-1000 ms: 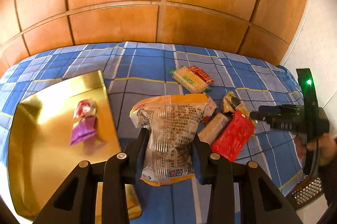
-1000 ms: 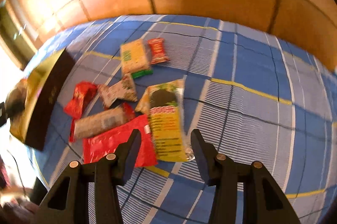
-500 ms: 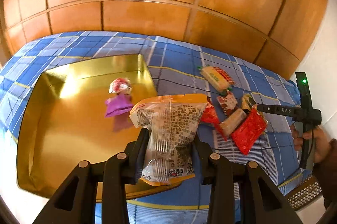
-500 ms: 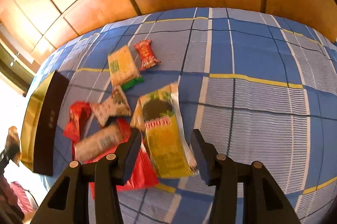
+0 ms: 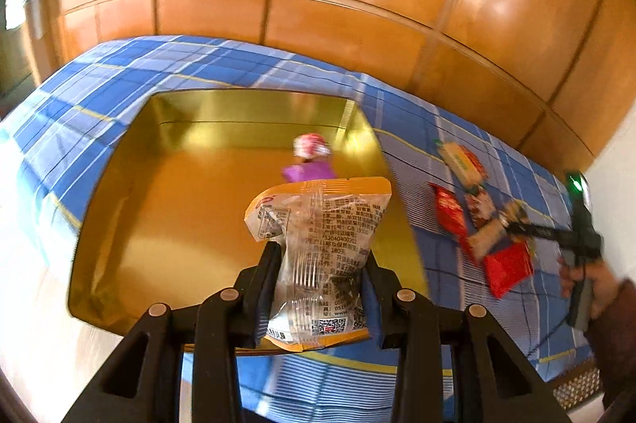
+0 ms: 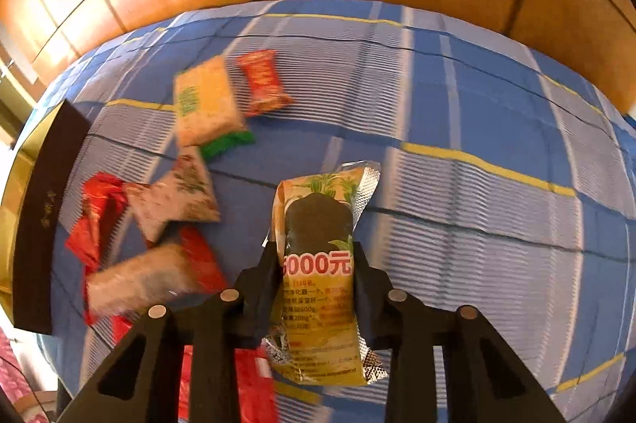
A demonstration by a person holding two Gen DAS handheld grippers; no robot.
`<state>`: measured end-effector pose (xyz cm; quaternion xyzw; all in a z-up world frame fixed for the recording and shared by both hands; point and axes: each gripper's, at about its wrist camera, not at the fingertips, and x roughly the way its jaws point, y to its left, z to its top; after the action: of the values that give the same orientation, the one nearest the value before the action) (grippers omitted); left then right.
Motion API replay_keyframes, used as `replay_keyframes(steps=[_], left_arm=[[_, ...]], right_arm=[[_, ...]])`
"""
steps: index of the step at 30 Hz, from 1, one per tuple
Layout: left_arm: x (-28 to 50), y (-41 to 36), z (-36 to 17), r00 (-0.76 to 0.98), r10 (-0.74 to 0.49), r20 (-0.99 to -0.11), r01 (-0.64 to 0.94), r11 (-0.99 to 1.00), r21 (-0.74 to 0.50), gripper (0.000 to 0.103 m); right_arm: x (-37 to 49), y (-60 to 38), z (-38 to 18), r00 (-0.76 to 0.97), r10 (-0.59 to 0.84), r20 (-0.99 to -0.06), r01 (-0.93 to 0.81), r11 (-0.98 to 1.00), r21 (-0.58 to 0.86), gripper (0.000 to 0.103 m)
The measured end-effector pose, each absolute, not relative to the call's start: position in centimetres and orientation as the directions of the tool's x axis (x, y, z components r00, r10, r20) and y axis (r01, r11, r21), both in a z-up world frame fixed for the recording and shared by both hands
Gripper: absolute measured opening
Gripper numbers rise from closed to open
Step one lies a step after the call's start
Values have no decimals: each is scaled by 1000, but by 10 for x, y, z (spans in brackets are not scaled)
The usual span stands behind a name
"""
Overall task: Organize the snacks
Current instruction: 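Place the clear bag in the tray while the right tool grasps the yellow bar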
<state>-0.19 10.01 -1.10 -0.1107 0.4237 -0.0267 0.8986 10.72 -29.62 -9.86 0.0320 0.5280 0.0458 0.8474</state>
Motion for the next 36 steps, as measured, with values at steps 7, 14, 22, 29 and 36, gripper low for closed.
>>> replay_keyframes(steps=[7,14,22,29,36], left_arm=[[13,142,-20,617,-168,-769,-179,922,-345,38],[48,153,-20,605,-176,-777,-219,901,-375,38],[109,152,-32,551,-137,-823,-244,917,-316,39],[160,138,-39,543,-61,-838,-222,952,-213,34],[171,134,-44,546,-46,-837,-226,953,-200,34]], right_arm=[[87,-316,-102,449,112,-887,-65,994,92,35],[83,-309,-102,472,86,-877,-77,995,56,38],[82,-306,-102,485,77,-871,-80,996,44,38],[80,-307,-102,492,76,-867,-79,996,43,38],[79,-309,-103,499,81,-863,-69,996,54,38]])
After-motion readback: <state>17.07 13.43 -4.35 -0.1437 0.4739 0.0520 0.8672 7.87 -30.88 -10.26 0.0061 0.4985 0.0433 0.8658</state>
